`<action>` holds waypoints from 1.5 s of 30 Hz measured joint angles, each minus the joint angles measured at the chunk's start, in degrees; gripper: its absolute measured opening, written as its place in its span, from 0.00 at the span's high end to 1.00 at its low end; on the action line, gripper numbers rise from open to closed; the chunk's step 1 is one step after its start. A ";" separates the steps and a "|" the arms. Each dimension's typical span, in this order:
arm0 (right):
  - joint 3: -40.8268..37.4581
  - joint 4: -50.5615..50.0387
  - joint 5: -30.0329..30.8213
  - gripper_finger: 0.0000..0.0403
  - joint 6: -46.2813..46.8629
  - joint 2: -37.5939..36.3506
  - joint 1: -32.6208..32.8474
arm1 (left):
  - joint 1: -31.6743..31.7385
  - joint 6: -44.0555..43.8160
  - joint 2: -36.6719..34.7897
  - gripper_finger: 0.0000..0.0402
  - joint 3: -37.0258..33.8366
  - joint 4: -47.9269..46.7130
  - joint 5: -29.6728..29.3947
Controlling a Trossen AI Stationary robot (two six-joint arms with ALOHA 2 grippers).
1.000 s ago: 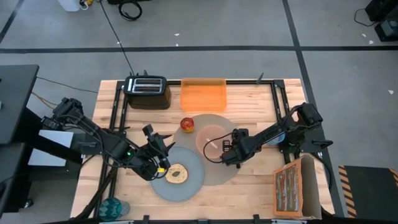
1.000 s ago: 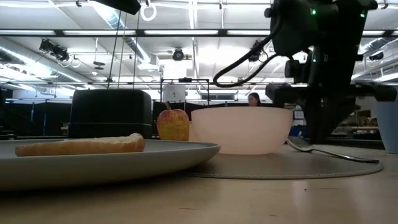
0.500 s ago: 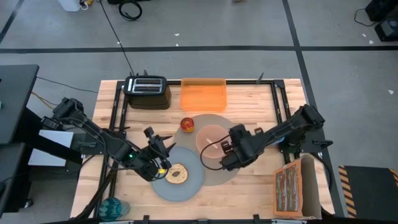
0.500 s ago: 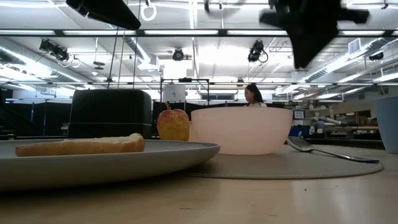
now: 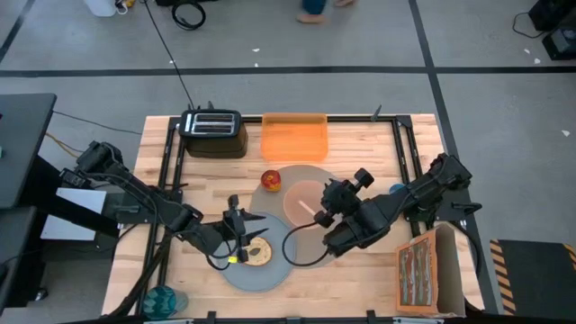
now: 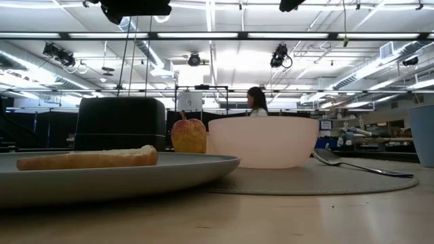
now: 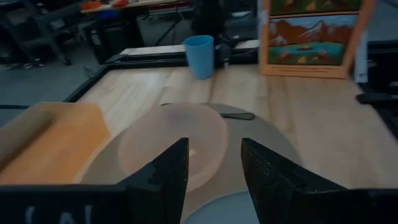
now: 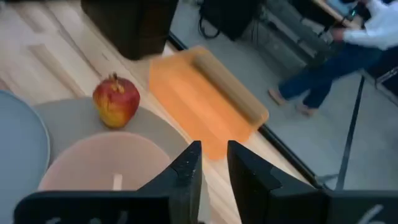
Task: Arrange a breakfast setting
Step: Pour the cereal from the yellow cereal box into the light orange bowl
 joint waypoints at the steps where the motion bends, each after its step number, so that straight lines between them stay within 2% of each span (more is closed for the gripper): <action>1: 0.67 0.15 -1.30 0.76 -1.05 -0.07 -0.10 | -0.04 0.00 0.00 0.61 -0.57 0.98 0.31; 7: 6.55 0.04 -16.21 0.58 -7.79 -2.14 -0.13 | 0.03 -0.04 0.02 0.61 -2.40 2.80 0.32; 12: 11.21 0.15 -29.62 0.43 -7.51 -5.43 -0.26 | 0.01 -0.04 0.04 0.61 -2.41 3.29 0.34; 16: 11.75 0.09 -37.39 0.38 -5.32 -9.82 -1.19 | 0.01 -0.02 0.04 0.61 -2.41 3.37 0.32; 20: 11.75 0.11 -42.61 0.38 -1.07 -14.97 -2.32 | 0.01 -0.02 0.04 0.61 -2.41 3.34 0.33; 26: 11.75 0.12 -44.01 0.44 4.73 -23.11 -2.96 | 0.01 -0.03 0.04 0.61 -2.41 3.25 0.32; 31: 11.05 0.22 -50.14 0.49 9.84 -28.92 -4.22 | 0.01 -0.35 0.04 0.61 -2.41 2.71 0.32; 35: 6.57 0.17 -57.18 0.53 13.91 -32.85 -4.34 | 0.01 -2.14 0.04 0.61 -2.41 2.61 0.32; 39: -1.48 0.15 -65.85 0.54 15.05 -36.90 -4.34 | 0.01 -3.06 0.04 0.61 -2.41 2.54 0.34; 45: -13.20 0.07 -82.09 0.54 19.55 -43.86 -4.34 | 0.28 -3.04 0.04 0.61 -2.41 2.62 0.34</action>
